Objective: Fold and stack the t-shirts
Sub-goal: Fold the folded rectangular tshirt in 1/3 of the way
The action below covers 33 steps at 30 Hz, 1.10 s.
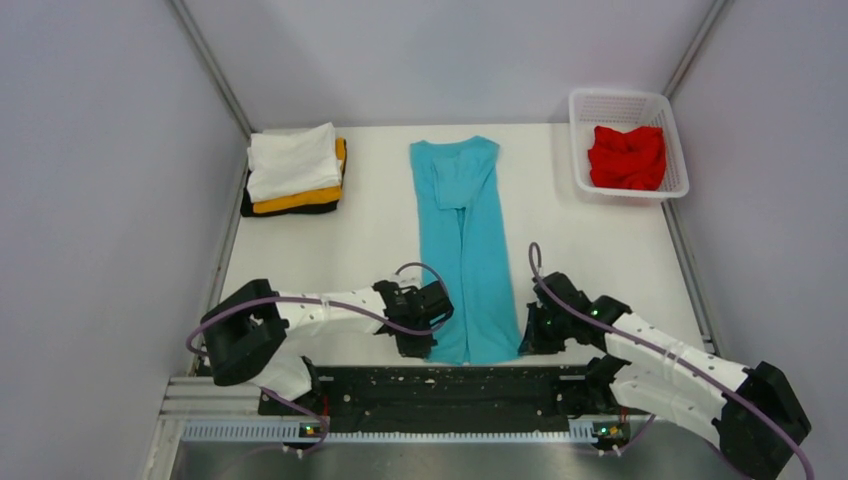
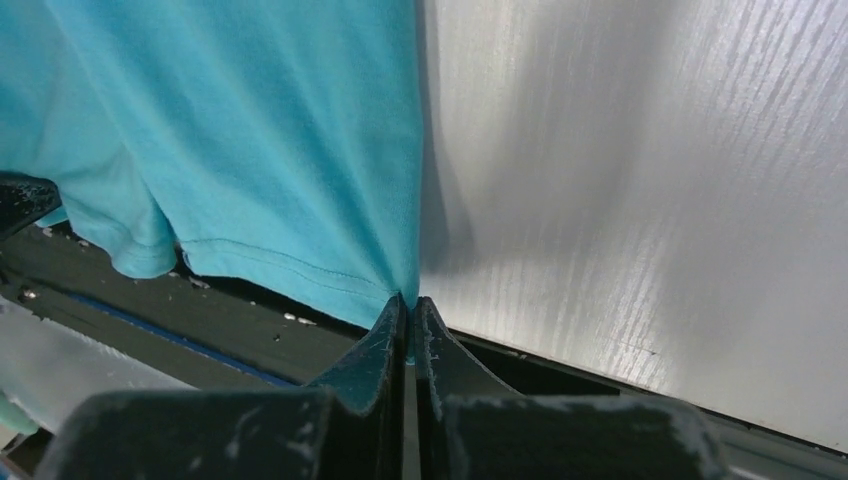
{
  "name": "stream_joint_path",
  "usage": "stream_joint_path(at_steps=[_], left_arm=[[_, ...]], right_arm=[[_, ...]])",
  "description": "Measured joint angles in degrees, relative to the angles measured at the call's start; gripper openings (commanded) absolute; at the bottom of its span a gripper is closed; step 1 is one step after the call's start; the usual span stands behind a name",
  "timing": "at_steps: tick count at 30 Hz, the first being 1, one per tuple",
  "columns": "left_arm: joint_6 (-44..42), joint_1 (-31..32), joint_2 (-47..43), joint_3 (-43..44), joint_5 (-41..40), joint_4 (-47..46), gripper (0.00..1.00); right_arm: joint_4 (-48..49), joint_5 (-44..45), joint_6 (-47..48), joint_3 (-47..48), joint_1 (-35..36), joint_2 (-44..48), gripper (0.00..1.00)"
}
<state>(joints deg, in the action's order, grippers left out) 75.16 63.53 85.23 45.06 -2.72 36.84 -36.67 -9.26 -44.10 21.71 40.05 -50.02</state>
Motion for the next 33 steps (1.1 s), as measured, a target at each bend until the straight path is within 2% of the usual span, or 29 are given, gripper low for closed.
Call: stream_joint_path(at_steps=[9,15,21,26,33], left_arm=[[-6.5,-2.2,0.0,9.9,-3.4,3.7,0.0],[-13.6,-12.0,0.7,15.3,-3.8,2.6,0.0],[-20.3,-21.5,5.4,23.0,-3.5,0.0,0.0],[-25.7,-26.8,12.1,32.0,-2.7,0.1,0.0],[-30.6,-31.5,20.2,40.6,-0.7,1.0,0.0]], right_arm=[[0.2,1.7,2.7,9.7,0.0,-2.8,0.0],[3.7,4.9,5.4,18.1,-3.2,-10.2,0.0],[7.8,8.9,8.8,27.5,-7.7,-21.3,0.0],[10.0,11.1,11.4,34.7,-10.4,-28.3,0.0],[13.4,11.6,13.7,39.9,-13.8,-36.0,0.0]])
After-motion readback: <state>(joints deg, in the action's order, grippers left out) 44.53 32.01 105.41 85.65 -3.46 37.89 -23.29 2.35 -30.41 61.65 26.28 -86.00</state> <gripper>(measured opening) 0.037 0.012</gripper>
